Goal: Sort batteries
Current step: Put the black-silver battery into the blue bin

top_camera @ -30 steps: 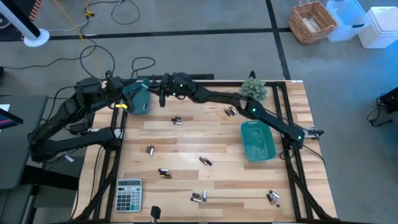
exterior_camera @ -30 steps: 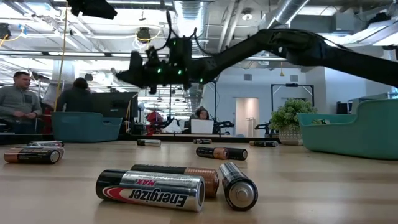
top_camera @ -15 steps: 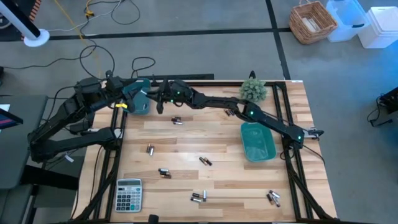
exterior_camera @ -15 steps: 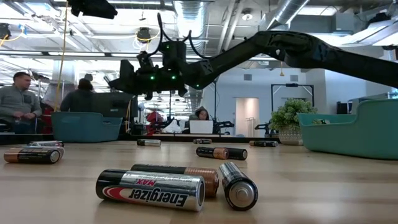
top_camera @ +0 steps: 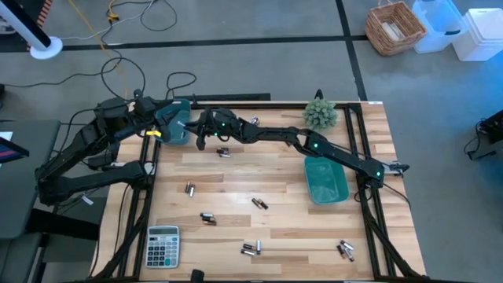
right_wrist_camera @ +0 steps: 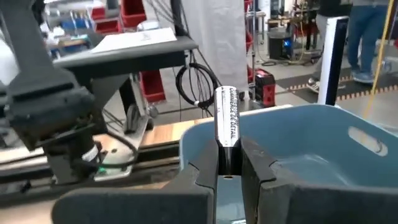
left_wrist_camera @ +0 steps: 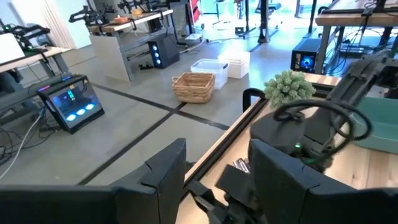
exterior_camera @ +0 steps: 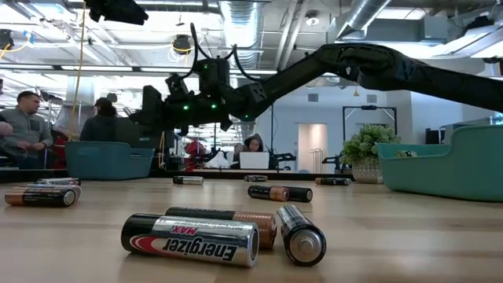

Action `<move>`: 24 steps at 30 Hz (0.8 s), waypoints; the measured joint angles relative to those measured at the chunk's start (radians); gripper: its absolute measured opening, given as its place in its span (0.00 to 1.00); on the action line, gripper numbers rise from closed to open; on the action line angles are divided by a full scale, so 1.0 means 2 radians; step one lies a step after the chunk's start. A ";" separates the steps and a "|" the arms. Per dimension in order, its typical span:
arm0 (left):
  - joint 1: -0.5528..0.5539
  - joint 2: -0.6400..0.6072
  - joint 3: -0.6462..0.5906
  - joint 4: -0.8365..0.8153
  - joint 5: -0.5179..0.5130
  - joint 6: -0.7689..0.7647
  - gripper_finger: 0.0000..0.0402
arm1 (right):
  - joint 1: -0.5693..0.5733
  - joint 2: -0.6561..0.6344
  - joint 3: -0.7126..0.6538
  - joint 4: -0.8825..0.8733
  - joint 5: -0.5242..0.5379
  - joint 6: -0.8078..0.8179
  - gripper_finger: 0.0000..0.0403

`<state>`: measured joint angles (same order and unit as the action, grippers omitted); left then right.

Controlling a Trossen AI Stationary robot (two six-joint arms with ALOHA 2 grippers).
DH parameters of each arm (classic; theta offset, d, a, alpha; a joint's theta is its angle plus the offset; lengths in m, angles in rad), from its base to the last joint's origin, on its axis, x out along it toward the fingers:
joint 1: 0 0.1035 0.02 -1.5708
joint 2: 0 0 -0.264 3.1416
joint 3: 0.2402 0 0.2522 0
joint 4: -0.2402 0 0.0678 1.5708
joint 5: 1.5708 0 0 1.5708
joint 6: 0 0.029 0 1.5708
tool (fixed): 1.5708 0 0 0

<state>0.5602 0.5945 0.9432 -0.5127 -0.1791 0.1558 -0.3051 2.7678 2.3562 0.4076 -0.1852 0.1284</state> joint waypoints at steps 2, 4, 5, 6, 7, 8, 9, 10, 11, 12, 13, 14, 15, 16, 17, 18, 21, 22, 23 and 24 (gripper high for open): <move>0.000 0.000 0.000 0.001 0.000 0.000 0.42 | -0.007 0.000 0.000 -0.004 0.001 0.001 0.11; 0.000 0.001 0.000 0.001 0.000 0.001 0.42 | -0.014 0.001 0.000 -0.003 0.004 0.001 0.11; 0.000 0.000 0.000 0.001 0.000 0.002 0.42 | -0.015 0.001 0.000 -0.002 0.004 0.002 0.11; 0.000 0.001 0.000 0.002 0.000 0.002 0.42 | -0.016 0.001 0.000 -0.002 0.004 0.004 0.11; 0.000 0.000 0.000 0.004 0.000 0.002 0.42 | -0.015 0.001 0.000 -0.002 0.003 0.005 0.11; 0.000 0.000 0.000 0.004 0.000 0.002 0.42 | -0.015 0.004 0.000 0.001 0.002 0.002 0.11; 0.000 0.001 0.000 0.003 0.000 0.002 0.42 | -0.015 0.008 0.001 0.009 0.002 0.000 0.11; 0.000 0.000 0.000 0.004 0.000 0.002 0.42 | -0.015 0.010 0.000 0.005 0.002 0.001 0.11; 0.000 0.000 0.000 0.004 0.000 0.002 0.42 | -0.015 0.012 0.000 0.005 0.001 0.003 0.11; 0.000 0.000 0.000 0.004 0.000 0.002 0.42 | -0.014 0.015 -0.001 0.005 0.002 -0.001 0.11; 0.000 0.000 0.000 0.004 0.000 0.002 0.42 | -0.013 0.020 0.000 0.020 0.003 -0.006 0.11; 0.000 0.000 0.000 0.004 0.000 0.002 0.42 | -0.012 0.023 0.000 0.029 0.004 -0.006 0.11; 0.000 0.000 0.000 0.004 0.000 0.002 0.42 | -0.012 0.025 0.000 0.032 0.004 0.003 0.11; 0.000 0.001 0.000 0.004 0.000 0.002 0.42 | -0.013 0.026 0.000 0.031 0.005 0.011 0.11; 0.000 0.000 0.000 0.004 0.000 0.002 0.42 | -0.015 0.030 0.000 0.033 0.005 0.012 0.11; 0.000 0.001 0.000 0.004 0.000 0.002 0.42 | -0.015 0.035 0.000 0.047 0.006 0.008 0.11; 0.000 0.000 0.000 0.004 0.000 0.002 0.42 | -0.015 0.039 0.000 0.057 0.007 0.021 0.11; 0.000 0.000 0.000 0.004 0.000 0.002 0.42 | -0.014 0.039 0.000 0.059 0.007 0.022 0.11; 0.000 0.000 0.000 0.004 0.000 0.004 0.42 | -0.013 0.039 0.000 0.061 0.007 0.018 0.11; 0.000 0.000 0.000 0.004 0.000 0.007 0.42 | -0.011 0.038 0.000 0.058 0.007 0.010 0.11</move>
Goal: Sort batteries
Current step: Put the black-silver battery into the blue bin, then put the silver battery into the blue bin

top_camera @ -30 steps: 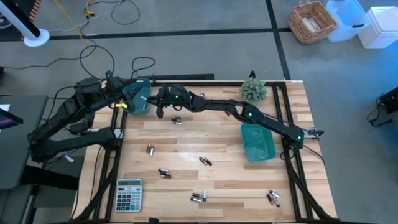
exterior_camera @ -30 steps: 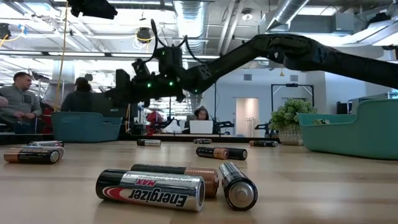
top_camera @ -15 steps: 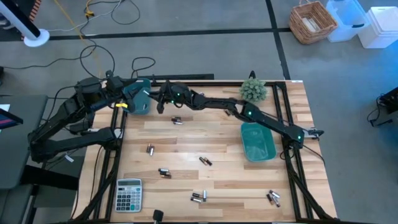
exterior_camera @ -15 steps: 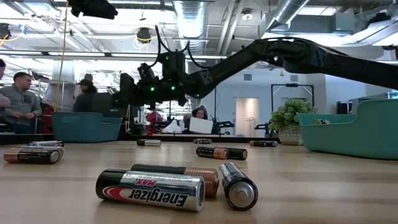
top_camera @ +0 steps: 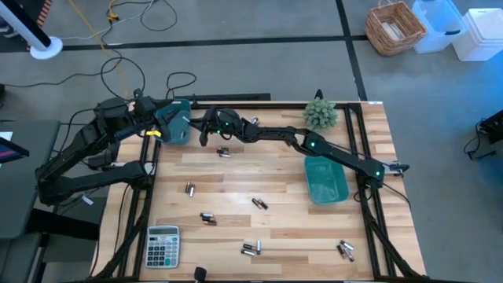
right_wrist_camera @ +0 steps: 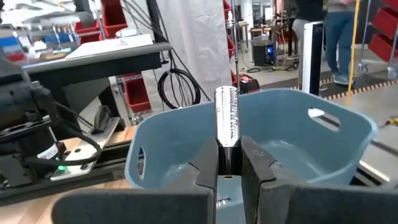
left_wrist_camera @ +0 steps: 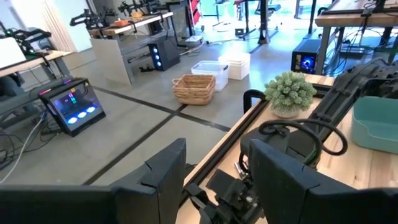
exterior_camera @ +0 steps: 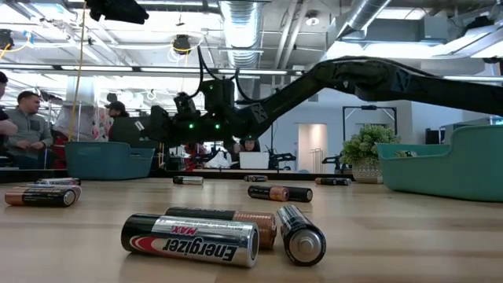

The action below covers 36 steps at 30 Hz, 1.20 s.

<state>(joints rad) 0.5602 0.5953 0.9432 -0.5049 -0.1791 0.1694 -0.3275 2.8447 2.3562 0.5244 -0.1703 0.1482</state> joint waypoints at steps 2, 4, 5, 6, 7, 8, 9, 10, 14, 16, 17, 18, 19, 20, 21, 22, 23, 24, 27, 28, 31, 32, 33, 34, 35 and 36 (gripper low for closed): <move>0.000 0.000 0.000 0.000 0.000 0.001 0.42 | 0.003 0.000 0.000 -0.002 0.000 -0.008 0.11; 0.000 0.000 0.000 0.000 0.000 0.001 0.42 | 0.004 0.000 0.000 -0.006 -0.001 -0.009 0.11; 0.000 0.000 0.000 0.000 0.000 0.001 0.42 | 0.004 0.000 0.000 -0.006 -0.001 -0.009 0.11; 0.000 0.000 0.000 0.000 0.000 0.000 0.42 | 0.004 0.000 0.000 -0.004 -0.001 -0.009 0.11; 0.000 0.000 0.000 0.000 0.000 -0.001 0.42 | 0.003 0.000 0.000 -0.003 0.000 -0.009 0.11; 0.000 0.000 0.000 0.000 0.000 -0.001 0.42 | 0.003 0.000 0.000 -0.004 0.000 -0.009 0.11; 0.000 0.000 0.000 0.000 0.000 -0.001 0.42 | 0.002 0.000 0.000 -0.006 0.000 -0.009 0.11; 0.000 0.000 0.000 0.000 0.000 -0.001 0.42 | 0.002 0.000 0.000 -0.008 0.000 -0.008 0.11; 0.000 0.000 0.000 0.000 0.000 -0.001 0.42 | 0.003 0.000 0.000 -0.010 0.000 -0.007 0.11; 0.000 0.000 0.000 0.000 0.000 -0.001 0.42 | 0.004 0.000 0.000 -0.009 0.000 -0.005 0.11; 0.000 0.000 0.000 0.000 0.000 -0.001 0.42 | 0.004 0.000 0.000 -0.009 0.000 -0.005 0.11; 0.000 0.000 0.000 0.000 0.000 -0.001 0.42 | 0.005 0.000 0.000 -0.009 0.000 -0.005 0.11; 0.000 0.000 0.000 0.000 0.000 -0.001 0.42 | 0.007 0.000 0.000 -0.008 0.000 -0.007 0.12; 0.000 0.000 0.000 0.000 0.000 -0.001 0.42 | 0.007 0.000 0.000 -0.007 0.000 -0.010 0.13; 0.000 0.000 0.000 0.000 0.000 -0.001 0.42 | 0.007 0.000 0.000 -0.006 0.000 -0.011 0.14; 0.000 0.000 0.000 0.000 0.000 -0.001 0.42 | 0.007 0.000 0.000 -0.005 0.000 -0.011 0.15; 0.000 0.000 0.000 0.000 0.000 -0.001 0.42 | 0.007 0.000 0.000 -0.003 0.000 -0.011 0.16; 0.000 0.000 0.000 0.000 0.000 -0.001 0.42 | 0.007 0.000 0.000 -0.001 -0.001 -0.011 0.18; 0.000 0.000 0.000 0.000 0.000 0.000 0.42 | 0.006 0.000 0.000 -0.002 -0.009 -0.010 0.25; 0.000 0.000 0.000 -0.001 0.000 0.001 0.42 | 0.007 0.000 0.000 -0.004 -0.011 -0.009 0.28; 0.000 0.000 0.000 -0.001 0.000 0.003 0.42 | 0.007 0.000 0.000 -0.007 -0.015 -0.009 0.37; 0.000 0.000 0.000 -0.001 0.000 0.003 0.42 | 0.007 0.000 0.000 -0.007 -0.015 -0.009 0.40; 0.000 0.000 0.000 -0.001 0.000 0.003 0.42 | 0.007 0.000 0.000 -0.005 -0.014 -0.009 0.43; 0.000 0.000 0.000 -0.001 0.000 0.003 0.42 | 0.007 -0.001 0.000 -0.005 -0.011 -0.009 0.44; 0.000 0.000 0.000 -0.001 0.000 0.003 0.42 | 0.007 -0.001 0.000 -0.005 -0.009 -0.009 0.45; 0.000 0.000 0.000 -0.001 0.000 0.003 0.42 | 0.006 -0.001 0.000 -0.005 -0.009 -0.009 0.45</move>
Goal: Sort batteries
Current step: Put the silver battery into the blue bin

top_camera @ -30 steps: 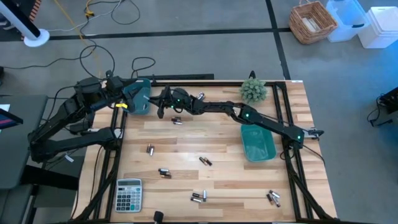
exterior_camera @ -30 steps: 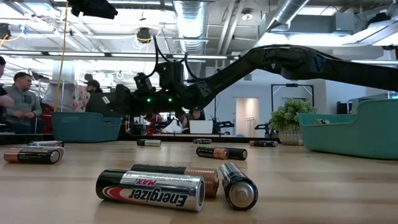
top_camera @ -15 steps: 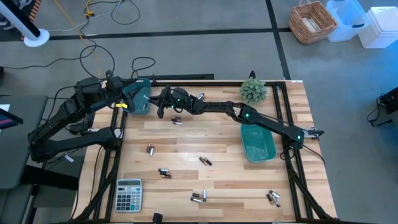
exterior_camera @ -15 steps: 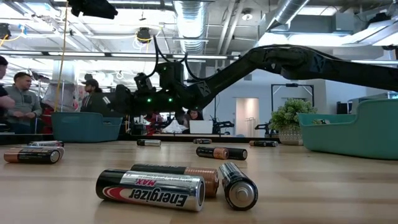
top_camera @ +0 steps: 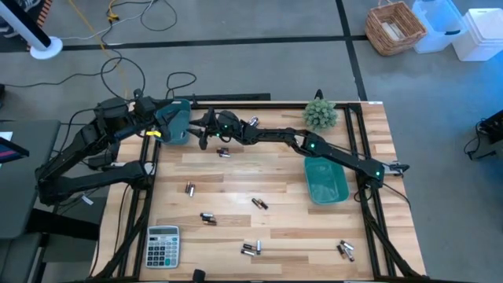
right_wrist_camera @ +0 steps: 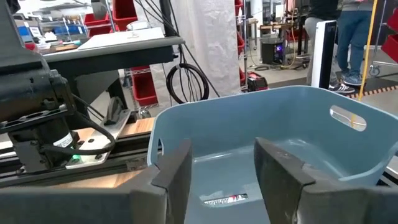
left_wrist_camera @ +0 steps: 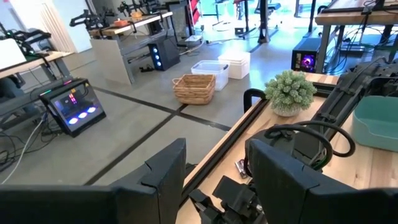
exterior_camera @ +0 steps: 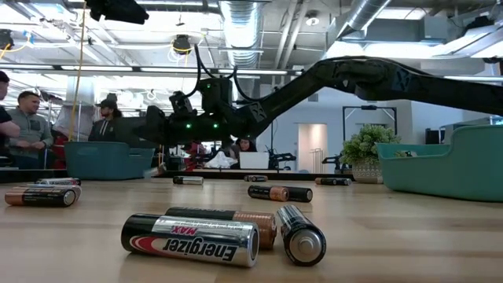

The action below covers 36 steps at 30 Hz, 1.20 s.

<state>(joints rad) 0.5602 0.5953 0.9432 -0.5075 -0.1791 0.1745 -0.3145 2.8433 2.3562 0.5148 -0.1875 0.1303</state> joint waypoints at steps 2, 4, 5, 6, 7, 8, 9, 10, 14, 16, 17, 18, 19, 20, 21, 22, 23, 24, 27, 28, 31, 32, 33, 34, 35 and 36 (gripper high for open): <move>0.000 0.000 0.000 -0.001 0.000 0.000 0.42 | 0.000 0.000 0.000 0.000 0.001 -0.002 0.45; 0.000 0.000 0.000 -0.002 0.000 0.000 0.42 | 0.000 0.000 0.000 0.000 0.001 -0.003 0.43; 0.000 0.000 0.000 -0.002 0.000 0.000 0.42 | 0.000 0.000 0.000 -0.003 0.001 -0.002 0.43; 0.000 0.000 0.000 -0.002 0.000 0.000 0.42 | -0.001 -0.001 0.000 -0.010 -0.003 -0.002 0.42; 0.000 0.000 0.000 -0.002 0.000 0.000 0.42 | -0.003 -0.004 0.000 -0.025 -0.014 -0.002 0.42; 0.000 0.000 0.000 -0.002 0.000 0.000 0.42 | -0.004 -0.009 0.000 -0.045 -0.021 -0.001 0.41; 0.000 0.000 0.000 -0.003 0.000 -0.001 0.42 | -0.004 -0.013 0.000 -0.063 -0.025 -0.001 0.41; 0.000 0.000 0.000 -0.005 0.000 -0.001 0.42 | -0.003 -0.019 0.000 -0.081 -0.027 -0.003 0.41; 0.000 0.000 0.000 -0.022 0.000 -0.001 0.42 | -0.003 -0.038 0.000 -0.143 -0.036 -0.033 0.43; 0.000 0.000 0.000 -0.031 0.000 -0.002 0.42 | -0.001 -0.049 0.000 -0.175 -0.036 -0.052 0.44; 0.000 0.000 0.000 -0.033 0.000 -0.006 0.42 | -0.001 -0.056 0.000 -0.194 -0.037 -0.059 0.44; 0.000 0.000 0.000 -0.035 0.000 -0.010 0.42 | -0.001 -0.065 0.000 -0.216 -0.037 -0.065 0.44; 0.000 0.000 0.000 -0.038 0.000 -0.014 0.42 | 0.000 -0.074 0.000 -0.237 -0.038 -0.072 0.45; 0.000 0.000 0.000 -0.040 0.000 -0.017 0.42 | 0.000 -0.082 0.000 -0.259 -0.038 -0.082 0.45; 0.000 0.000 0.000 -0.041 0.000 -0.018 0.42 | 0.000 -0.089 0.001 -0.281 -0.038 -0.091 0.45; 0.000 0.000 0.000 -0.044 0.000 -0.017 0.42 | -0.001 -0.093 0.001 -0.301 -0.038 -0.100 0.45; 0.000 0.000 0.000 -0.048 0.000 -0.015 0.42 | -0.001 -0.096 0.001 -0.320 -0.038 -0.108 0.45; 0.000 0.000 0.000 -0.053 0.000 -0.014 0.42 | -0.001 -0.098 0.001 -0.339 -0.038 -0.114 0.45; 0.000 0.000 0.000 -0.056 0.000 -0.020 0.42 | -0.005 -0.101 -0.001 -0.374 -0.038 -0.122 0.45; 0.000 0.000 0.000 -0.056 0.000 -0.023 0.42 | -0.007 -0.102 -0.001 -0.377 -0.038 -0.122 0.45; 0.000 0.000 0.000 -0.056 0.000 -0.028 0.42 | -0.009 -0.105 0.000 -0.392 -0.038 -0.123 0.45; 0.000 0.000 0.000 -0.056 0.000 -0.028 0.42 | -0.010 -0.105 0.000 -0.398 -0.038 -0.124 0.45; 0.000 0.000 0.000 -0.057 0.000 -0.025 0.42 | -0.011 -0.105 0.000 -0.405 -0.038 -0.125 0.45; 0.000 0.001 0.000 -0.057 0.000 -0.023 0.42 | -0.012 -0.104 0.000 -0.407 -0.038 -0.127 0.45; 0.000 0.003 0.000 -0.056 0.000 -0.021 0.42 | -0.014 -0.103 0.000 -0.408 -0.038 -0.129 0.45; 0.000 0.005 0.000 -0.055 0.000 -0.021 0.42 | -0.015 -0.103 0.000 -0.408 -0.038 -0.130 0.45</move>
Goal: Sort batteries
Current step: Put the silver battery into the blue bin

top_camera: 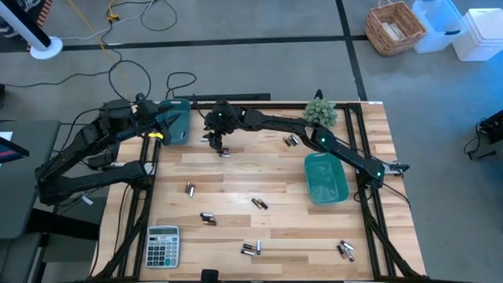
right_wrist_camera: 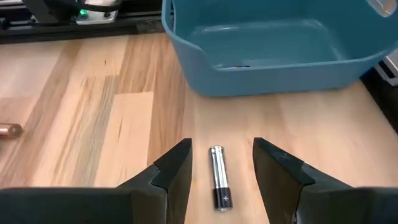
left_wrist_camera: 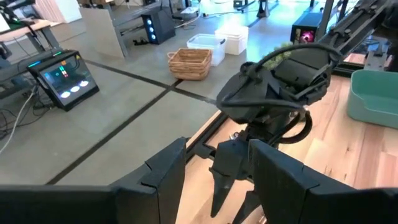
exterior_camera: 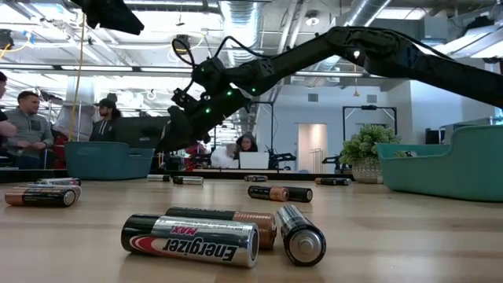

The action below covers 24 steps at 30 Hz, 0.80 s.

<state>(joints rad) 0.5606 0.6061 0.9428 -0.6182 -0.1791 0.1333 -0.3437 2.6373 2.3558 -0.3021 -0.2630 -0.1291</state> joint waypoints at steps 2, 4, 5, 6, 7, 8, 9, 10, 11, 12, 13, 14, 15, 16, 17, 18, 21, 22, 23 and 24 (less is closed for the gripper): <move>0.000 0.002 0.000 0.000 0.000 0.002 0.42 | -0.002 0.000 0.000 0.001 0.000 0.000 0.45; 0.000 0.006 0.000 0.000 0.000 0.007 0.42 | -0.003 -0.001 0.000 -0.008 0.000 0.000 0.45; 0.000 0.009 0.000 0.000 0.000 0.008 0.42 | -0.003 -0.001 -0.002 -0.010 0.000 0.000 0.45; 0.000 0.009 0.000 0.000 0.000 0.008 0.42 | -0.002 -0.001 -0.006 -0.010 0.000 0.000 0.45; 0.000 0.009 0.000 0.000 0.000 0.008 0.42 | -0.002 -0.001 -0.009 -0.009 0.000 -0.001 0.45; 0.000 0.010 0.000 0.000 0.000 0.007 0.42 | -0.001 0.000 -0.011 -0.010 0.000 -0.001 0.45; 0.000 0.012 0.000 0.001 0.000 0.007 0.42 | -0.001 0.000 -0.011 -0.013 0.000 0.000 0.45; 0.000 0.014 0.000 0.002 0.000 0.007 0.42 | 0.000 0.000 -0.011 -0.014 0.000 0.000 0.45; 0.000 0.015 0.000 0.002 0.000 0.007 0.42 | 0.000 0.000 -0.011 -0.016 0.000 0.004 0.45; 0.000 0.016 0.000 0.002 0.000 0.007 0.42 | 0.000 0.000 -0.011 -0.018 -0.001 0.007 0.45; 0.000 0.018 0.000 0.002 0.000 0.007 0.42 | 0.001 0.000 -0.011 -0.022 -0.001 0.011 0.45; 0.000 0.019 0.000 0.002 0.000 0.007 0.42 | 0.002 0.000 -0.011 -0.024 -0.001 0.011 0.45; 0.000 0.020 0.000 0.001 0.000 0.007 0.42 | 0.004 0.000 -0.011 -0.025 -0.001 0.011 0.45; 0.000 0.021 0.000 0.001 0.000 0.007 0.42 | 0.005 -0.002 -0.011 -0.027 0.000 0.011 0.45; 0.000 0.022 0.000 0.001 0.000 0.007 0.42 | 0.006 -0.005 -0.011 -0.032 0.000 0.009 0.45; 0.000 0.022 0.000 0.001 0.000 0.007 0.42 | 0.009 -0.011 -0.012 -0.033 0.000 0.005 0.45; 0.000 0.025 0.000 0.002 0.000 0.007 0.42 | 0.013 -0.039 -0.011 -0.054 -0.001 -0.006 0.45; 0.000 0.025 0.000 0.002 0.000 0.007 0.42 | 0.013 -0.050 -0.010 -0.068 -0.003 -0.012 0.45; 0.000 0.024 0.000 0.003 0.000 0.006 0.42 | 0.012 -0.060 -0.009 -0.086 -0.003 -0.019 0.45; 0.000 0.024 0.000 0.003 0.000 0.006 0.42 | 0.009 -0.071 -0.009 -0.111 -0.002 -0.027 0.45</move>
<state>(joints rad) 0.5602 0.6548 0.9428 -0.6125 -0.1786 0.1456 -0.3267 2.4958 2.3371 -0.5250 -0.2679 -0.1824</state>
